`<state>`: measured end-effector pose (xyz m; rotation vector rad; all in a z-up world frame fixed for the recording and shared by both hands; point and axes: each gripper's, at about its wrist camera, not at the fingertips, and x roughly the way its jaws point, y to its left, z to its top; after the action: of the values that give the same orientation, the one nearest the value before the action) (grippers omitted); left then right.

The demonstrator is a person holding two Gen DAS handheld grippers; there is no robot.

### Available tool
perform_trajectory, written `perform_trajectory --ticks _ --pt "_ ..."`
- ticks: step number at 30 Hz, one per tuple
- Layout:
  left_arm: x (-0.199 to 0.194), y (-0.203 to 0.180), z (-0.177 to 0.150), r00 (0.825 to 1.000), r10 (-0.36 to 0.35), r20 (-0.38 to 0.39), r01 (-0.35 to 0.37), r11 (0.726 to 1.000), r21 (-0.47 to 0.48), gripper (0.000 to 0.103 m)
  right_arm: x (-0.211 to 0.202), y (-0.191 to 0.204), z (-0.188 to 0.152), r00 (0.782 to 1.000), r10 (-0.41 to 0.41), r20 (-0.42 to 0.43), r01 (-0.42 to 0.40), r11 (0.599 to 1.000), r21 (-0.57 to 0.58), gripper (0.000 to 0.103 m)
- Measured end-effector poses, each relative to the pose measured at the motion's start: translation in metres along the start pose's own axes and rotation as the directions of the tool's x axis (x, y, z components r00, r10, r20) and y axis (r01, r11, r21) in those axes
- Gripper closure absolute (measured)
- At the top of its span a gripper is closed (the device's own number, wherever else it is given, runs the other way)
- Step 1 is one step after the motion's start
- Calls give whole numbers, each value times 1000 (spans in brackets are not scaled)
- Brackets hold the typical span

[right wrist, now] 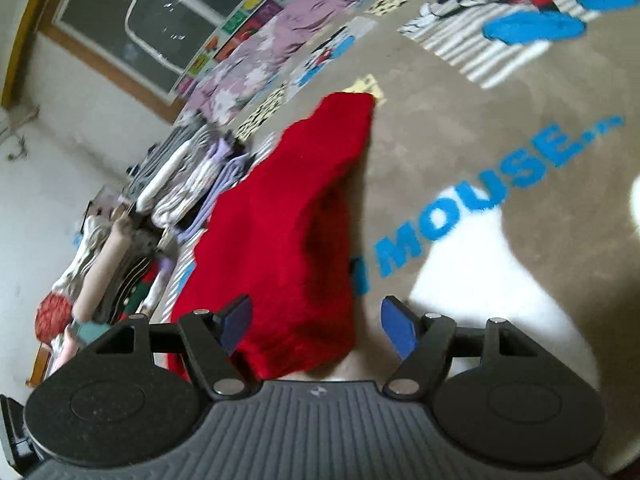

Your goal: Fold clothes

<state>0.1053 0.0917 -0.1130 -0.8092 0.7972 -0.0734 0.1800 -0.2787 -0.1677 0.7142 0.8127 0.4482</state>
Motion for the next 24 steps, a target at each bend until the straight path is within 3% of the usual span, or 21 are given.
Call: perform_trajectory --ticks 7,10,12,14,15,16,17,20,24 --pt "24 10 -3 998 -18 65 24 996 -87 31 16 -6 -9 998 25 56 -19 996 -92 32" --pt "26 7 -4 997 -10 77 16 997 -73 35 21 -6 -8 996 32 78 -21 991 -134 38" --pt "26 7 -6 997 -3 83 9 998 -69 45 24 -5 -8 996 36 87 -21 987 -161 42" --pt "26 7 -8 997 14 81 -10 999 -49 57 26 -4 -9 996 45 82 -30 984 -178 51" --pt "26 7 -7 997 15 72 -12 999 -42 71 28 -4 -11 996 50 69 -37 982 -184 57" --pt "26 7 -7 998 15 61 -13 999 -35 75 30 -3 -12 997 52 58 -40 981 -191 69" --pt "25 8 -6 998 13 65 -11 999 -37 79 31 -2 -14 997 56 49 -45 979 -199 73" --pt "17 7 -7 997 -3 82 5 1000 -24 83 26 -1 -14 996 58 63 -44 977 -210 85" --pt "0 3 -3 994 -18 106 18 1000 0 84 10 -6 -12 991 69 112 -51 986 -157 89"
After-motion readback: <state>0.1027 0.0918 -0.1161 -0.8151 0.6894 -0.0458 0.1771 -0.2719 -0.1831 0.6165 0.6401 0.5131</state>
